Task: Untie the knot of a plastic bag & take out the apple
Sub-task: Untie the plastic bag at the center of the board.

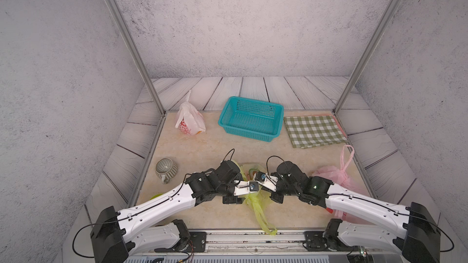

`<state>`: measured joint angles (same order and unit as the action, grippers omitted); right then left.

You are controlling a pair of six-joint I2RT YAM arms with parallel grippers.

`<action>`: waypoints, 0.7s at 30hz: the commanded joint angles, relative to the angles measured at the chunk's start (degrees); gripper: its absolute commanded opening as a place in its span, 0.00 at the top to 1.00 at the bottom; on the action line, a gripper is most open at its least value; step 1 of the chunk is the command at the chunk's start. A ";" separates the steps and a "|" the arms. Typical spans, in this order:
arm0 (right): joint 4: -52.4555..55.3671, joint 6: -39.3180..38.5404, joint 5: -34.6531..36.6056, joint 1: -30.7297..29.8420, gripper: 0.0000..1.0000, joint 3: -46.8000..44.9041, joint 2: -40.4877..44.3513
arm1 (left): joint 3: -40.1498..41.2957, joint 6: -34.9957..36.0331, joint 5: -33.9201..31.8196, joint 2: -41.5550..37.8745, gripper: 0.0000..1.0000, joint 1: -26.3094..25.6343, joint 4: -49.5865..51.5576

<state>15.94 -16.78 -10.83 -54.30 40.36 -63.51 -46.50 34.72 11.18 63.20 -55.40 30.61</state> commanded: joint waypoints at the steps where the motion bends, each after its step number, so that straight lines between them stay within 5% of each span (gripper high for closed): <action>1: -0.93 0.23 -1.11 -0.05 1.00 -0.63 0.99 | -0.33 -1.83 2.42 1.06 0.35 -0.08 -0.28; 9: -3.34 2.04 -4.04 -0.08 1.00 -0.71 0.83 | -1.60 -3.21 3.93 3.95 0.41 -0.07 0.77; 13: -5.33 3.28 -5.41 -0.05 1.00 -1.26 1.04 | -1.84 -3.18 3.53 3.95 0.69 0.02 0.72; 15: -5.51 3.42 -5.02 -0.09 1.00 -1.34 0.97 | -2.25 -2.82 2.78 4.04 1.00 0.02 1.15; 21: -5.39 3.77 -1.12 0.35 1.00 -1.77 1.05 | -2.56 -3.04 -0.97 1.98 1.00 0.01 2.19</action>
<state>11.46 -13.67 -13.10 -54.19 39.44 -63.51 -47.48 32.29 12.75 66.76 -55.40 31.73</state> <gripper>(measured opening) 0.044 0.048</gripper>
